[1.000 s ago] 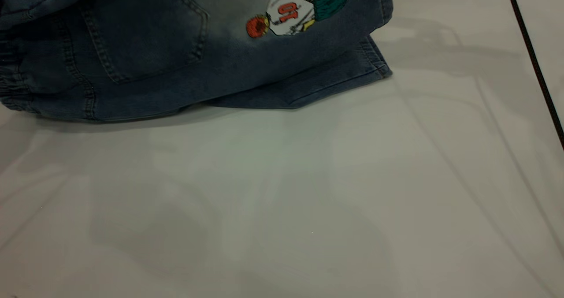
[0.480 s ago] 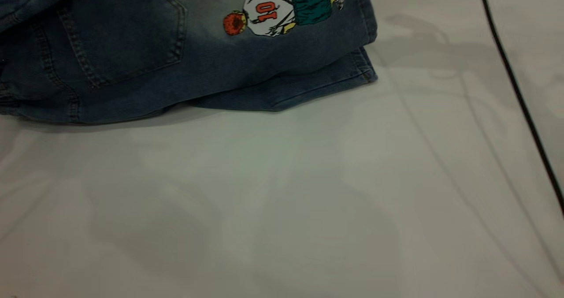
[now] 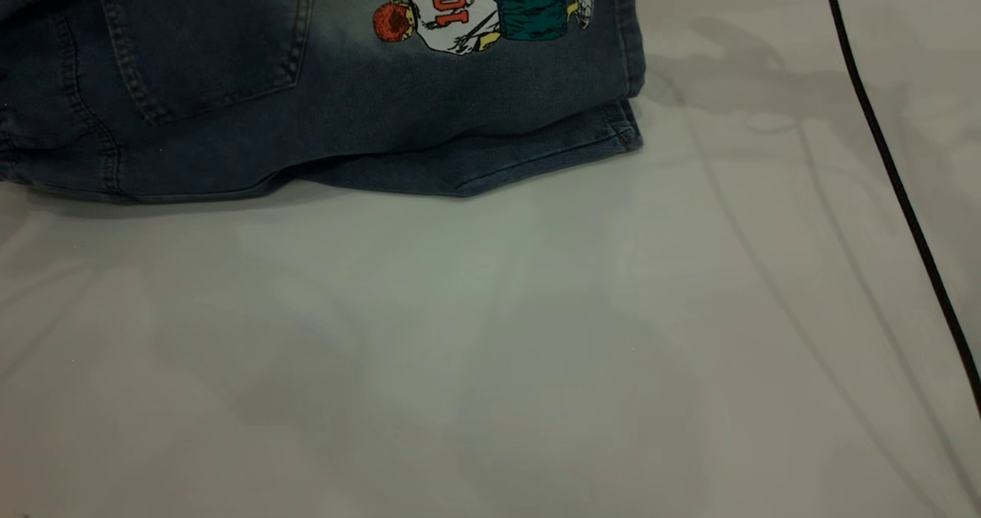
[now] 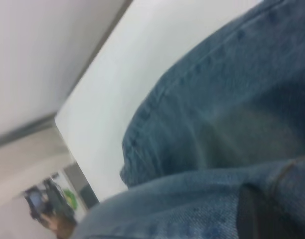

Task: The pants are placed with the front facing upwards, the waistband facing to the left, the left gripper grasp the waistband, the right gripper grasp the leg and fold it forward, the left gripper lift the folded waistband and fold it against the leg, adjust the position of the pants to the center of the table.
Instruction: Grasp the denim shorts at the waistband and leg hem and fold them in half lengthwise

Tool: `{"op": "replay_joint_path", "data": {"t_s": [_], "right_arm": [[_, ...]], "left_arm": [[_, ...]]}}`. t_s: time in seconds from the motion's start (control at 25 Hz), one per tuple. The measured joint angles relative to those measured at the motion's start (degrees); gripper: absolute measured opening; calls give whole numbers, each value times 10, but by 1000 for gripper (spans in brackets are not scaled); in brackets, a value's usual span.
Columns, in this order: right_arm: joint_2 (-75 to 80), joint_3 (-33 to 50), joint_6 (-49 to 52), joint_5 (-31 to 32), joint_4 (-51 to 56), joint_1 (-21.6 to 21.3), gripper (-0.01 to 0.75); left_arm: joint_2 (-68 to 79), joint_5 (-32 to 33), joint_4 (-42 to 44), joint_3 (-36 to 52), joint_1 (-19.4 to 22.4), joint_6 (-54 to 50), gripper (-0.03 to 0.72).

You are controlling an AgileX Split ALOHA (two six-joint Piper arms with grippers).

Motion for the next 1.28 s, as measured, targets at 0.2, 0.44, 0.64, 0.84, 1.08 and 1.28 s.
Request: {"op": "replay_joint_path", "data": {"t_s": [0.2,0.44,0.64,0.84,1.08,1.28], "right_arm": [[5,0,28,-14,1,-1,24],[20,0,24,-20,8,-1,24],[24,0,12,-24,8,-2,24],[24,0,7,-22,17,-1,24],[24,0,-18,-2,17,-1,36],[24,0,-48,23,17,-1,111]], "left_arm": [[30,1,0,-19,-1,0,132],[58,13,0,-44,0,11,221],[63,16,0,-49,0,49,305],[63,28,1,-60,0,95,328],[63,49,1,-70,0,94,329],[63,69,1,-70,0,94,329]]}}
